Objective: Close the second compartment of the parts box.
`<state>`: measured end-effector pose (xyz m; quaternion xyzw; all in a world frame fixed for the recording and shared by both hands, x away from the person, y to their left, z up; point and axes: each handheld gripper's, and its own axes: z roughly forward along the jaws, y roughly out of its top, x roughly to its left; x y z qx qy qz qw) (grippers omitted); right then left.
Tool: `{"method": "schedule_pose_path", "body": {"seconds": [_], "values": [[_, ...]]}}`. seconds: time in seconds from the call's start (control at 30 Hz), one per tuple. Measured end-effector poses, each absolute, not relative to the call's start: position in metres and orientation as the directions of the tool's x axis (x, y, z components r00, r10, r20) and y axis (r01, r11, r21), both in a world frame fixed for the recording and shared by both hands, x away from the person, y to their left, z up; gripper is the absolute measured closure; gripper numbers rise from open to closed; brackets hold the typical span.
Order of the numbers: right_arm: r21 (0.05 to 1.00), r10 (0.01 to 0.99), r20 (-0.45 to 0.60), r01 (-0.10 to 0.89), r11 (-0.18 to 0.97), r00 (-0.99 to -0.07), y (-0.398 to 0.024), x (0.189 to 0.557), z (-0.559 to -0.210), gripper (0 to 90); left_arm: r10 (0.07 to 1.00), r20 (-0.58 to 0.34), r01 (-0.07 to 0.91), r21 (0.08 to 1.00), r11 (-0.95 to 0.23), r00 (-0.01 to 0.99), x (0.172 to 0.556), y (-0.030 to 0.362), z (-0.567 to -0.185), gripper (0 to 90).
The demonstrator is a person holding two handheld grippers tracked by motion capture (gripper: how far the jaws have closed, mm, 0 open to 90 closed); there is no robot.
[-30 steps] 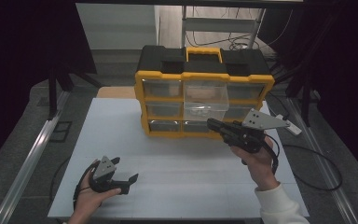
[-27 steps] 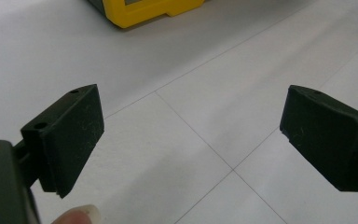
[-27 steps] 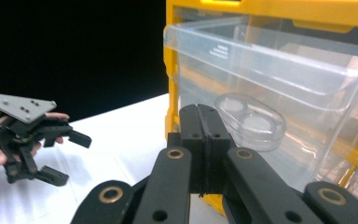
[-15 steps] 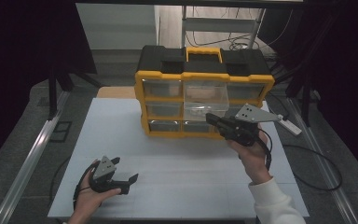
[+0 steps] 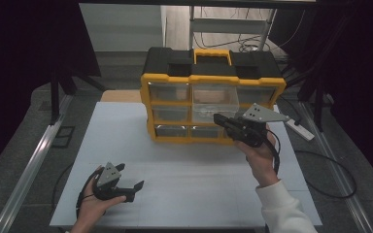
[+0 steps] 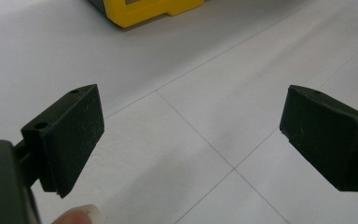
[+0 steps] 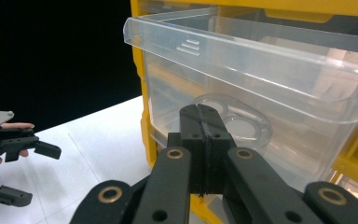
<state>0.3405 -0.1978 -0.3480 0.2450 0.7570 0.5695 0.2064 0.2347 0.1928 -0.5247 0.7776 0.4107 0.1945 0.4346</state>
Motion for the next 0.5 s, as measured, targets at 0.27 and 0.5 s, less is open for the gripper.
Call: {"method": "schedule_pose_path", "body": {"seconds": [0.27, 0.5], "values": [[0.966, 0.616, -0.024, 0.14, 0.217, -0.787, -0.198, 0.35, -0.348, 89.7, 0.807, -0.053, 0.469, 0.836, -0.286, 0.588, 0.235, 0.193, -0.525, 7.1], [0.965, 0.628, -0.024, 0.146, 0.218, -0.778, -0.197, 0.355, -0.346, 89.7, 0.807, -0.051, 0.469, 0.835, -0.289, 0.588, 0.235, 0.193, -0.525, 7.1]]}}
